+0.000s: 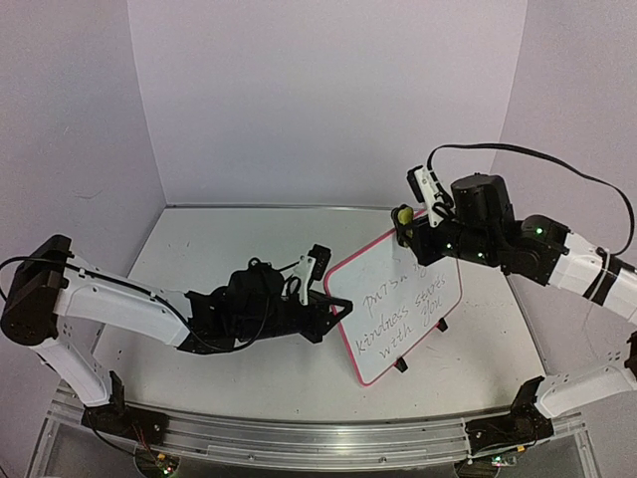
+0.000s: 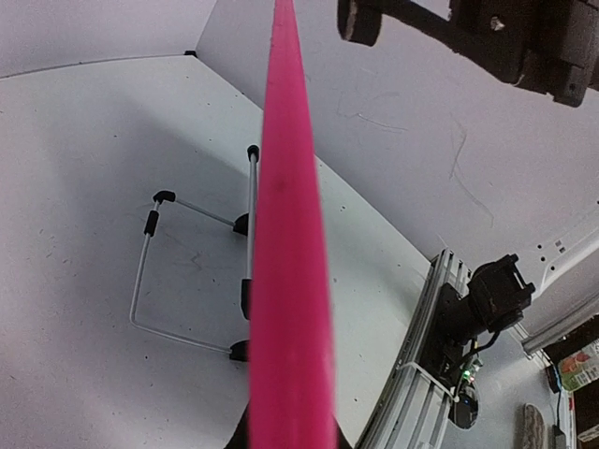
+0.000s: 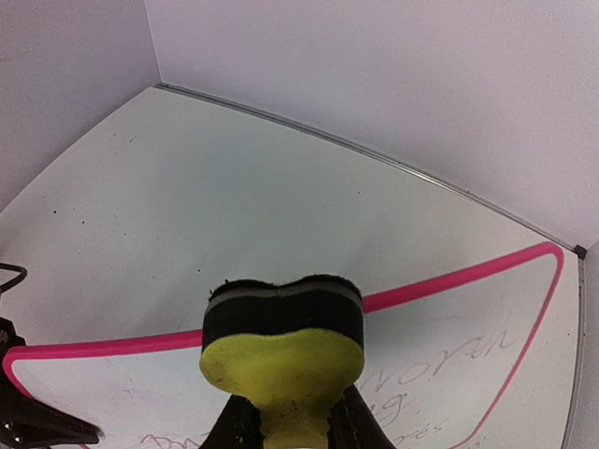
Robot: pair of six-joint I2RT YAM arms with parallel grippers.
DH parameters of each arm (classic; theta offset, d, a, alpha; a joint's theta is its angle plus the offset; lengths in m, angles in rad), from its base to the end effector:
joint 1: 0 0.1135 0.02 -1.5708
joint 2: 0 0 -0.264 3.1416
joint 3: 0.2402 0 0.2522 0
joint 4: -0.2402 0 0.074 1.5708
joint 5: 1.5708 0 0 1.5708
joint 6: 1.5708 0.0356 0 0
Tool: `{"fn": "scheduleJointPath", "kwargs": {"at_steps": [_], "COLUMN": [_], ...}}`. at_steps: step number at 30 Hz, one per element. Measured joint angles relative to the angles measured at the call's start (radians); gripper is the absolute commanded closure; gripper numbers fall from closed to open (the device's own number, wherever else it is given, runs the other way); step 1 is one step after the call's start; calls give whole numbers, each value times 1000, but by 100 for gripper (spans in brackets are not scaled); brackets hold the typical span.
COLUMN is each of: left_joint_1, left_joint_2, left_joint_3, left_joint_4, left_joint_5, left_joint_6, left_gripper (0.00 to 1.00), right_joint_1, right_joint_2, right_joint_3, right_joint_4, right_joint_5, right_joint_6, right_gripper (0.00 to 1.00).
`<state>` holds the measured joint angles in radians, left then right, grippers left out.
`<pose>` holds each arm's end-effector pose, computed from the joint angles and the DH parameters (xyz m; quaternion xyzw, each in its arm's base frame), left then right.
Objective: Erase the whiteboard
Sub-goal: Erase the whiteboard at the center of the board.
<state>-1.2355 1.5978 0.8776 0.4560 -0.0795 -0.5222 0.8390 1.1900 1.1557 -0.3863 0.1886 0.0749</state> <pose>0.1200 -0.3357 0.2324 0.2544 0.7520 -0.4475 0.4118 0.1842 0.1951 0.3657 -0.2639 0.7943 0.1680 0.5208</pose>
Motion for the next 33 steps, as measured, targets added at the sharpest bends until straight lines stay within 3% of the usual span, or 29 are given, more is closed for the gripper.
{"fn": "scheduleJointPath", "kwargs": {"at_steps": [7, 20, 33], "left_joint_1": [51, 86, 91], "left_joint_2": [-15, -5, -5], "left_joint_3": [-31, -35, -36], "left_joint_4": [17, 13, 14], "left_joint_5": [116, 141, 164], "left_joint_6": [-7, -94, -73], "left_gripper": [100, 100, 100], "right_joint_1": [57, 211, 206], "right_joint_2": [96, 212, 206], "right_joint_3": [-47, -84, -73], "right_joint_4": [37, 152, 122], "right_joint_5": [18, 100, 132], "right_joint_6": [0, -21, -85], "right_gripper": [100, 100, 100]}}
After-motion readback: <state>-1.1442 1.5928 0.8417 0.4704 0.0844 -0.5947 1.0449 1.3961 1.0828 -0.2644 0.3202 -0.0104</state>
